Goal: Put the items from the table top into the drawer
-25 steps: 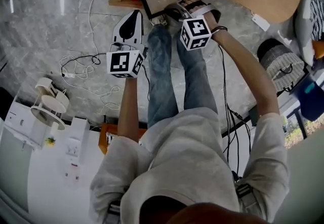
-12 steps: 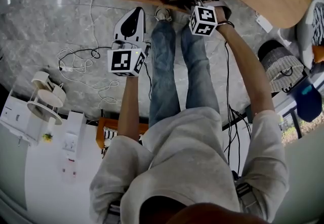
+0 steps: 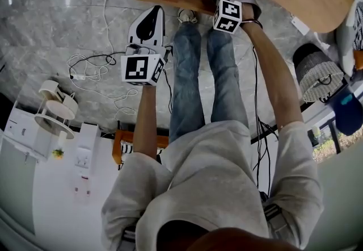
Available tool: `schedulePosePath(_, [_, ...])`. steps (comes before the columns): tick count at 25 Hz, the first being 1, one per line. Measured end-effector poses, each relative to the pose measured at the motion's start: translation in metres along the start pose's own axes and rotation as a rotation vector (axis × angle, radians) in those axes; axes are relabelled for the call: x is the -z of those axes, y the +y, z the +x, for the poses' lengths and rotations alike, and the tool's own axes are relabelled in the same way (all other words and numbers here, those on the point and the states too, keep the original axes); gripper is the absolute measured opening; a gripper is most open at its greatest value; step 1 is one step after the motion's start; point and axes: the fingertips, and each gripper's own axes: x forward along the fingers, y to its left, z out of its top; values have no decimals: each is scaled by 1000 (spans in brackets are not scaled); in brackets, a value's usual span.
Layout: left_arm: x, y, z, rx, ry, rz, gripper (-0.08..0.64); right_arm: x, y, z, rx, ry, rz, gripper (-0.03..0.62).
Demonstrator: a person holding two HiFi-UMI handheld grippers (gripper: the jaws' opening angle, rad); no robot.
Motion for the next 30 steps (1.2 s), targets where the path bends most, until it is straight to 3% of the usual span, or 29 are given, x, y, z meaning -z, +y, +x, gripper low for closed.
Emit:
schedulePosePath(10, [0,4,2,5,1,-5,17,-1,0,17,3,60,16,83])
schedulePosePath(19, [-5,9,5,4,-10,-4,17,0,-3,24,3,32,92,89])
schedulePosePath(22, [-7,9,4,2,-10,-2,17,4,-5,23,6,24,136,146])
schedulePosePath(25, [-10,6,4,3,-14,2,17,7,-13,14,43,4,163,144])
schedulePosePath(30, [-12,-7,6,12,-16,10,17,-2,-31,-19,150,-127,252,97])
